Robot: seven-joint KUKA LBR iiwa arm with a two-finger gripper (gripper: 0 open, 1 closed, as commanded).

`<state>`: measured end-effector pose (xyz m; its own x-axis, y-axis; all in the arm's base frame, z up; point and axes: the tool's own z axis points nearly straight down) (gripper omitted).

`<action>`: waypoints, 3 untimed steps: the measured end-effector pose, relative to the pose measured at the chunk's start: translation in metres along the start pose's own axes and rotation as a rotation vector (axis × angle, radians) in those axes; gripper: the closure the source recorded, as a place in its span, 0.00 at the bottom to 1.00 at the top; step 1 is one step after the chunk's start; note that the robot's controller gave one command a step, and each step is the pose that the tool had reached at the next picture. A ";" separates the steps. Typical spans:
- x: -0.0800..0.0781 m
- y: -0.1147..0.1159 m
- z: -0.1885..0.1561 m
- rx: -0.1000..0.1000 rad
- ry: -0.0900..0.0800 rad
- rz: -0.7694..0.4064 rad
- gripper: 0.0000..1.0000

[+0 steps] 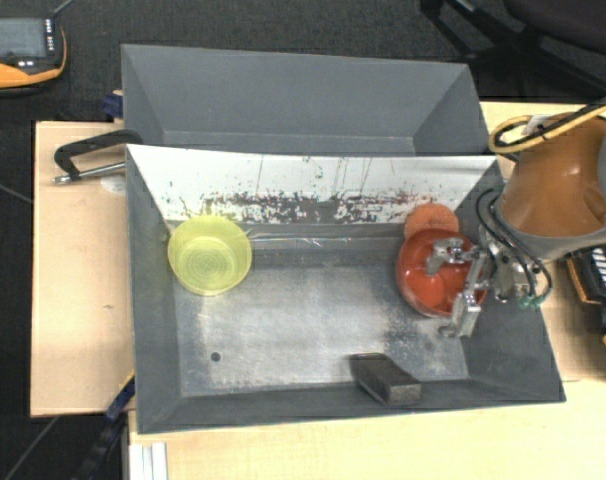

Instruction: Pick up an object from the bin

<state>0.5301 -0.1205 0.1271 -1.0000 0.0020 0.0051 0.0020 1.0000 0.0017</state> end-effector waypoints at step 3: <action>-0.010 0.020 -0.069 -0.003 -0.002 0.390 1.00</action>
Offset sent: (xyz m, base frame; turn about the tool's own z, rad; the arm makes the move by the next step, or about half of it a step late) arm 0.0000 0.0000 0.0000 0.0000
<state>0.5402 -0.1004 0.1956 -0.9241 0.3821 0.0038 0.3821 0.9241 0.0035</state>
